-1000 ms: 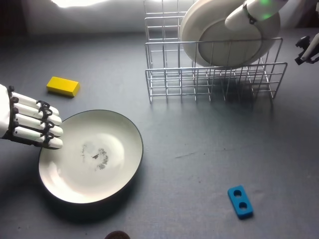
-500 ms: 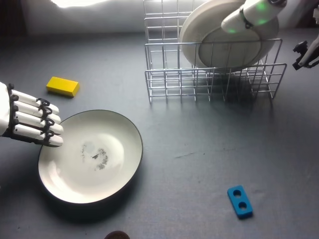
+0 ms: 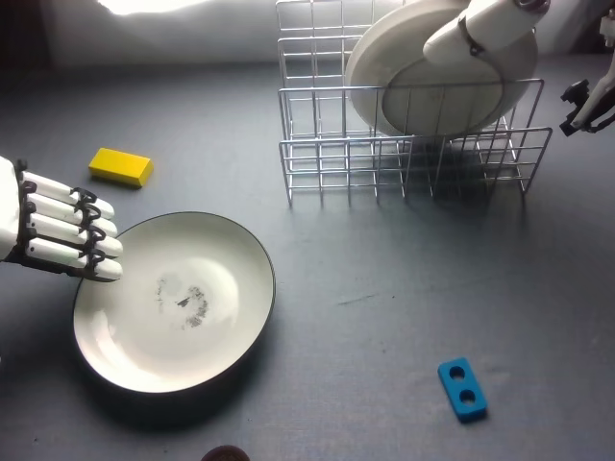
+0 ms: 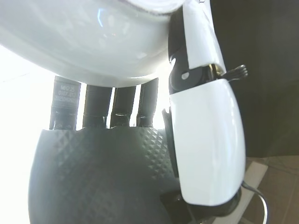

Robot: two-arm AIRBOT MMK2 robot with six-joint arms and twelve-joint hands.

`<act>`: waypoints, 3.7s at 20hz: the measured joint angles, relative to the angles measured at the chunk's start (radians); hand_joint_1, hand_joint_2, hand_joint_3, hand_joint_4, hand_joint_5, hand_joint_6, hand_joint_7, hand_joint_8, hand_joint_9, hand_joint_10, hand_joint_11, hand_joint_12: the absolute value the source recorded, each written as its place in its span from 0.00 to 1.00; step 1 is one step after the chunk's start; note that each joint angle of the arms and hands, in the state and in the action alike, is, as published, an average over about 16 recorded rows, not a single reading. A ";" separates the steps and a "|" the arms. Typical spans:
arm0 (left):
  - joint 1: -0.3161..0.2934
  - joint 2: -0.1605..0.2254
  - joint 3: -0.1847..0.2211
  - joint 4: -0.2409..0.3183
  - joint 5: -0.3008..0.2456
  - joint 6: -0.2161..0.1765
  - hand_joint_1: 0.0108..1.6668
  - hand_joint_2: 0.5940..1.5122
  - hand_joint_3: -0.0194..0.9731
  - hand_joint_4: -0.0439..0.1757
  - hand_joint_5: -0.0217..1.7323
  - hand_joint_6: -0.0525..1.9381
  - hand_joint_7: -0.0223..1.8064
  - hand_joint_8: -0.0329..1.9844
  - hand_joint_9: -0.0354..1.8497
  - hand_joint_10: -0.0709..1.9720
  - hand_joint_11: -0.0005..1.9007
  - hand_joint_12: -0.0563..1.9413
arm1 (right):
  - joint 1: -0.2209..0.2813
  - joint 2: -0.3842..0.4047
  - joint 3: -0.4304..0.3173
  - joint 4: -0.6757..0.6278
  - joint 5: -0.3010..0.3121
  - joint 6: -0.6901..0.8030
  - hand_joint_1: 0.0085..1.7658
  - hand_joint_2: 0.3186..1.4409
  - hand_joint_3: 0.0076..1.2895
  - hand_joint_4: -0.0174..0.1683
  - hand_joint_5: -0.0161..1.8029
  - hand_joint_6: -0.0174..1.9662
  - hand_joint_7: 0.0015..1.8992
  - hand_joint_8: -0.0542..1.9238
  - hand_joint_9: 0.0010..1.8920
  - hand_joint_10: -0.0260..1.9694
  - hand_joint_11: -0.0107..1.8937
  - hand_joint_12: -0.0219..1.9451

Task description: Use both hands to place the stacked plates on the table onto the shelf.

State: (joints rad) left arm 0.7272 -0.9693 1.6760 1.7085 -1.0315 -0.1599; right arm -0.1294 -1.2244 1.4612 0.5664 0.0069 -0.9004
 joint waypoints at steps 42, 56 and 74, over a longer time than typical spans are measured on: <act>0.029 0.004 -0.010 -0.008 0.007 -0.002 0.00 0.55 0.03 0.19 0.02 0.03 0.01 0.01 0.02 0.03 0.01 0.02 | -0.005 0.089 -0.340 -0.588 0.280 -0.196 0.37 0.63 0.01 0.10 0.34 0.03 0.40 0.04 0.41 0.02 0.16 0.62; 0.126 0.005 -0.021 -0.045 0.021 -0.051 0.00 0.55 0.03 0.18 0.02 0.03 0.01 0.01 0.01 0.02 0.01 0.02 | -0.096 0.061 -0.544 -0.655 0.293 -0.400 0.53 0.64 0.01 0.11 0.14 0.03 0.14 0.04 0.14 0.02 0.03 0.31; 0.179 0.001 -0.021 -0.058 0.014 -0.081 0.00 0.55 0.03 0.19 0.01 0.02 0.01 0.01 0.01 0.02 0.01 0.02 | -0.110 -0.177 -0.420 -0.561 0.091 -0.498 0.69 0.68 0.01 0.11 0.02 0.03 0.01 0.04 0.01 0.02 0.01 0.02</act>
State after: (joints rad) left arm 0.9063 -0.9684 1.6547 1.6505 -1.0178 -0.2405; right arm -0.2395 -1.4011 1.0415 0.0056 0.0979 -1.3982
